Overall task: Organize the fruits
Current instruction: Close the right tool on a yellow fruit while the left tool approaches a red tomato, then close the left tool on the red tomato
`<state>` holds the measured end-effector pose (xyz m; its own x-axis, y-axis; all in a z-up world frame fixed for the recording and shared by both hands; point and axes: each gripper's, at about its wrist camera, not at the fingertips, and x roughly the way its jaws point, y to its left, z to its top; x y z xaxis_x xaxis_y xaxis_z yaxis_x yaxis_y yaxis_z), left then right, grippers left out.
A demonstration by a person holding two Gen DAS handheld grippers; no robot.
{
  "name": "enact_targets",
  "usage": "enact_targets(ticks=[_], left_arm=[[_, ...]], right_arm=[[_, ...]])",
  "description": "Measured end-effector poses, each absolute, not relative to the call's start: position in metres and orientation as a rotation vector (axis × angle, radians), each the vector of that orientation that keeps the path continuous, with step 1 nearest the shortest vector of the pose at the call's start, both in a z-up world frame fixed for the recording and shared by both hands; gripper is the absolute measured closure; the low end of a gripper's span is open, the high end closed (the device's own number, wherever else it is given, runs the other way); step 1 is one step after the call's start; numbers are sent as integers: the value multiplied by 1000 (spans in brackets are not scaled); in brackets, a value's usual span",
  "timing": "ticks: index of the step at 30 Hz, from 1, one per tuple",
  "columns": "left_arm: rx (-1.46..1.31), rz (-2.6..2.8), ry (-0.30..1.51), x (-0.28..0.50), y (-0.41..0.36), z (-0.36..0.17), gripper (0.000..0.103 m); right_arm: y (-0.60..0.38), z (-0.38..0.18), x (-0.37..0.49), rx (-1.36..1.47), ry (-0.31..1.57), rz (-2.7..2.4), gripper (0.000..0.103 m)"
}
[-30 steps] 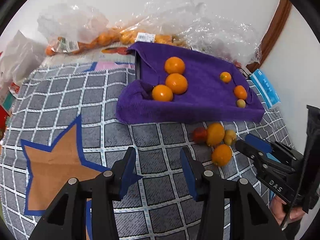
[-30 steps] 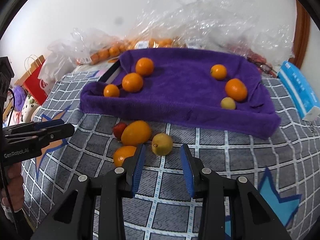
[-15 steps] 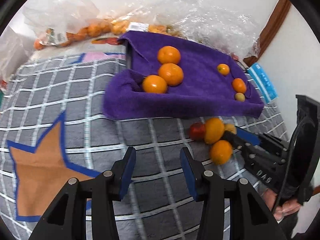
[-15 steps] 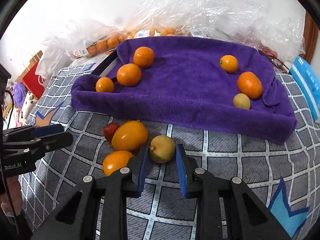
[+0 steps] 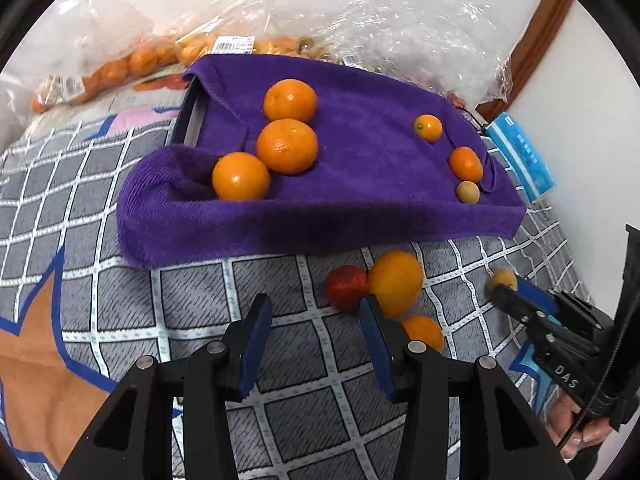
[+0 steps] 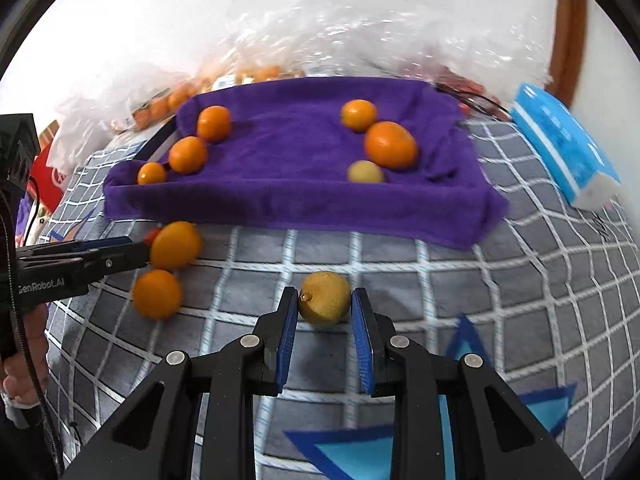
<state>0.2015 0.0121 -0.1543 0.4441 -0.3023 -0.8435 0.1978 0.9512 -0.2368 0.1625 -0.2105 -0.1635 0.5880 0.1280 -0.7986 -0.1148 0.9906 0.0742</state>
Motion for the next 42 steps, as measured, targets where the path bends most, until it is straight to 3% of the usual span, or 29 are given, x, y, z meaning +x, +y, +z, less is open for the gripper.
enact_targets(ticks=[16,18,25,42], left_arm=[[-46,-315,1048,209,-15,-156,61],[-38,-323,1046,208,-17,-156,70],[-43,-320,1045,207,-16,-157,80],[-117,-315,1013,185,2,-131,80]], right_arm=[[-217,-162,154,56,911,161,76],[-217,-163,154,61,914,160,76],[-217,-163,153,70,916,147,76],[-211,-131,134,57,854,127,76]])
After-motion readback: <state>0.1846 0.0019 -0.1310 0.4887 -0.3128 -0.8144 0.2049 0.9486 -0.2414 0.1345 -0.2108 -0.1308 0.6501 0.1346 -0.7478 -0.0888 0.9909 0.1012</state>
